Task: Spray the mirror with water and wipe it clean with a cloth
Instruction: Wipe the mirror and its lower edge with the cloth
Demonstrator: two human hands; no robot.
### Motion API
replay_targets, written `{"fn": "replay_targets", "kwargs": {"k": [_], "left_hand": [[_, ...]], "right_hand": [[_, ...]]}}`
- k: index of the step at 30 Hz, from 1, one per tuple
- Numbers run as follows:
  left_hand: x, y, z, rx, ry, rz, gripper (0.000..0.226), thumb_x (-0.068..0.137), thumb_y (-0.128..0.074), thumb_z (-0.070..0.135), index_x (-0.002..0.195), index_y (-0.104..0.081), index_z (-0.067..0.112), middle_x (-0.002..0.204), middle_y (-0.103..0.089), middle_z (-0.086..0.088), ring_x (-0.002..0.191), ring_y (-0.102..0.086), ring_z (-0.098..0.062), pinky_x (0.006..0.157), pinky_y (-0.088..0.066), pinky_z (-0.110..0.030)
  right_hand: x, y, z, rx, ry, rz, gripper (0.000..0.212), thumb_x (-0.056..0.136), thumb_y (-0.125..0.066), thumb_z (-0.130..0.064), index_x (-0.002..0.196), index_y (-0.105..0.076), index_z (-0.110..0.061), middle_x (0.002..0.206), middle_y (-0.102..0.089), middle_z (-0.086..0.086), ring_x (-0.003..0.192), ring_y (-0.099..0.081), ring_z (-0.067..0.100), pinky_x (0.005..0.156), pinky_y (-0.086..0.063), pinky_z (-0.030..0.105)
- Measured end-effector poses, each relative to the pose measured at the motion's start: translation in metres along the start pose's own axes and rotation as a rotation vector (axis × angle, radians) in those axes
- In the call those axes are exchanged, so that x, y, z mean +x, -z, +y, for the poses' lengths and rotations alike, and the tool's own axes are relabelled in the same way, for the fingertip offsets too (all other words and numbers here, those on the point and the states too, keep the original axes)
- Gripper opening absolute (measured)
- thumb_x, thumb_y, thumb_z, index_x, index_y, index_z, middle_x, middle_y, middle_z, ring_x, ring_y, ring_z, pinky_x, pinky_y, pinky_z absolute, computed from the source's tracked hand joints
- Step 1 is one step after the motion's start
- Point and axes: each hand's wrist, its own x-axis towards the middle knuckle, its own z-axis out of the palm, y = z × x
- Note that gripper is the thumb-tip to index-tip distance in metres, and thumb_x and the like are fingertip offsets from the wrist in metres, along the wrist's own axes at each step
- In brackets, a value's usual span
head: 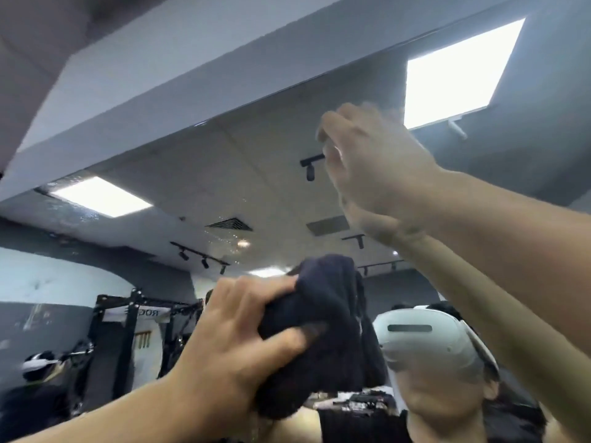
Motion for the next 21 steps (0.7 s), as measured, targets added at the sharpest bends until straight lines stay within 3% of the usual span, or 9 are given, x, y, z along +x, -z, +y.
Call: {"fn": "replay_targets", "kwargs": {"k": [4,5,7,10,12,14,19,21], "left_hand": [[-0.037,0.007,-0.021,-0.103,-0.236,-0.036,0.027,0.106,-0.051,0.039,0.130,-0.047,0.026,0.146,-0.044,0.016,0.117,-0.049,-0.008,0.096,-0.048,-0.024],[-0.042,0.011,-0.037,-0.103,-0.287,-0.064,0.026,0.108,-0.048,0.038,0.131,-0.046,0.027,0.150,-0.041,0.018,0.119,-0.048,-0.007,0.099,-0.047,-0.022],[-0.044,0.017,-0.069,-0.083,-0.313,-0.080,0.029,0.099,-0.064,0.031,0.126,-0.052,0.031,0.146,-0.045,0.014,0.116,-0.052,-0.012,0.094,-0.049,-0.028],[-0.017,0.029,-0.112,-0.071,-0.080,-0.054,0.063,0.074,-0.089,0.032,0.127,-0.056,0.044,0.135,-0.049,0.012,0.109,-0.055,-0.015,0.088,-0.048,-0.028],[0.015,0.031,-0.148,0.022,-0.051,-0.054,0.052,0.078,-0.077,0.042,0.125,-0.058,0.028,0.134,-0.049,-0.008,0.111,-0.057,-0.029,0.092,-0.049,-0.038],[0.054,0.031,-0.189,0.133,0.063,-0.023,0.050,0.084,-0.067,0.042,0.126,-0.051,0.022,0.132,-0.046,-0.015,0.110,-0.056,-0.040,0.089,-0.052,-0.051],[0.143,0.018,-0.256,0.361,0.747,0.064,0.054,0.094,-0.060,0.036,0.142,-0.037,0.026,0.143,-0.035,-0.017,0.128,-0.044,-0.045,0.103,-0.041,-0.060],[0.158,0.011,-0.251,0.413,0.869,0.087,0.054,0.093,-0.058,0.033,0.141,-0.035,0.026,0.148,-0.032,-0.019,0.132,-0.040,-0.046,0.106,-0.037,-0.060]], "right_hand": [[-0.004,-0.019,-0.032,0.032,0.056,-0.062,0.034,0.106,-0.036,-0.029,0.135,-0.049,-0.019,0.150,-0.044,0.002,0.136,-0.040,0.022,0.111,-0.030,0.039],[-0.006,-0.026,-0.037,0.011,0.076,-0.090,0.036,0.106,-0.034,-0.030,0.138,-0.047,-0.020,0.155,-0.039,0.002,0.141,-0.035,0.022,0.113,-0.028,0.039],[-0.011,-0.041,-0.043,-0.065,0.131,-0.133,0.040,0.106,-0.031,-0.031,0.141,-0.046,-0.019,0.159,-0.035,0.004,0.147,-0.029,0.024,0.116,-0.026,0.040],[-0.013,-0.050,-0.040,-0.095,0.115,-0.148,0.042,0.106,-0.029,-0.028,0.144,-0.044,-0.022,0.161,-0.034,0.003,0.150,-0.025,0.023,0.119,-0.022,0.040],[-0.013,-0.051,-0.039,-0.083,0.108,-0.136,0.041,0.107,-0.027,-0.024,0.145,-0.042,-0.025,0.163,-0.030,0.000,0.151,-0.022,0.022,0.120,-0.020,0.039],[-0.012,-0.051,-0.039,-0.078,0.117,-0.136,0.041,0.107,-0.028,-0.022,0.146,-0.041,-0.027,0.164,-0.028,-0.001,0.152,-0.020,0.022,0.120,-0.017,0.038],[-0.011,-0.054,-0.038,-0.090,0.113,-0.126,0.037,0.104,-0.031,-0.022,0.136,-0.048,-0.027,0.161,-0.034,-0.004,0.150,-0.024,0.021,0.117,-0.021,0.037],[-0.009,-0.055,-0.037,-0.103,0.123,-0.127,0.036,0.106,-0.029,-0.025,0.136,-0.048,-0.027,0.160,-0.035,-0.003,0.149,-0.027,0.021,0.116,-0.024,0.038]]}}
